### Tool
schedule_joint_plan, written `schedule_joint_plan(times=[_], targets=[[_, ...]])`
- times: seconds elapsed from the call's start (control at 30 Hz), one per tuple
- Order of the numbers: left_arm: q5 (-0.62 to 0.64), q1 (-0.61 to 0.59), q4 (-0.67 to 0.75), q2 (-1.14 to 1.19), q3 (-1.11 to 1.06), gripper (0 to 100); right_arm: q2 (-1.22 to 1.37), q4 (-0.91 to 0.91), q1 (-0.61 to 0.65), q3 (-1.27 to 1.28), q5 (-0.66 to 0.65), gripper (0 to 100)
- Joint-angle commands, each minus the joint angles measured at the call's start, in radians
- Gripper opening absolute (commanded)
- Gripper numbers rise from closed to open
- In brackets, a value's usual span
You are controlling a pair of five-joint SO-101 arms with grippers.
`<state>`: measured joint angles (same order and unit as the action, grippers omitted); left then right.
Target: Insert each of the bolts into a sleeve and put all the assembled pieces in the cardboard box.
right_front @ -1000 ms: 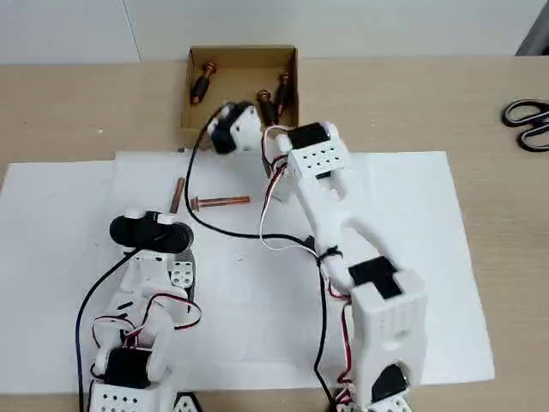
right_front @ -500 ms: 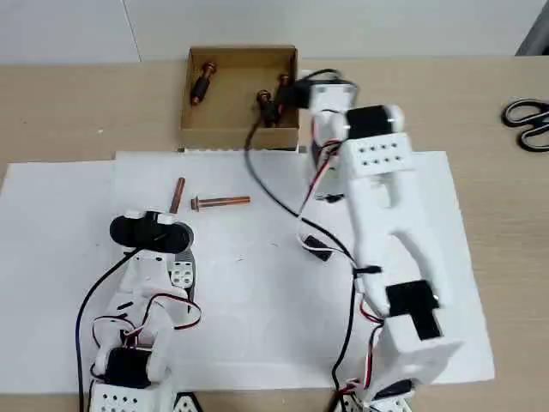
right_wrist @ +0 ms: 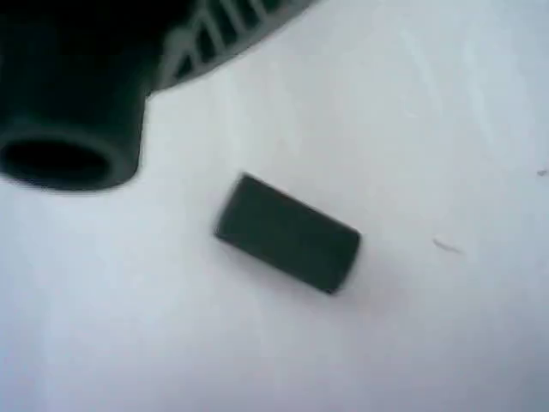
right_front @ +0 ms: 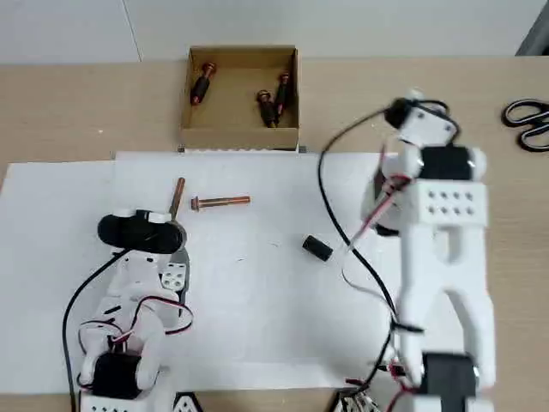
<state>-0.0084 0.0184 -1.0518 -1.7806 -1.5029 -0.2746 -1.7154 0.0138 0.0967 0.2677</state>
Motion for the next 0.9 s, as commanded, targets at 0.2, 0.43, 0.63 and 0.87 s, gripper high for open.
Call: schedule_joint_plan(times=[0.2, 0.43, 0.63, 0.87], targets=[[-0.014, -0.008, -0.011, 0.456, 0.386, 7, -0.321, -0.007, -0.154, 0.292, 0.011, 0.5], [-0.014, -0.008, -0.066, 0.888, 0.74, 7, -0.423, -0.007, -0.266, 0.39, -0.003, 0.5], [-0.014, -0.008, -0.143, 1.186, 0.983, 7, -0.479, 0.007, -0.34, 0.416, -0.032, 0.5], [-0.037, -0.002, -0.249, 1.51, 1.244, 7, -0.503, 0.007, -0.395, 0.417, -0.032, 0.5]])
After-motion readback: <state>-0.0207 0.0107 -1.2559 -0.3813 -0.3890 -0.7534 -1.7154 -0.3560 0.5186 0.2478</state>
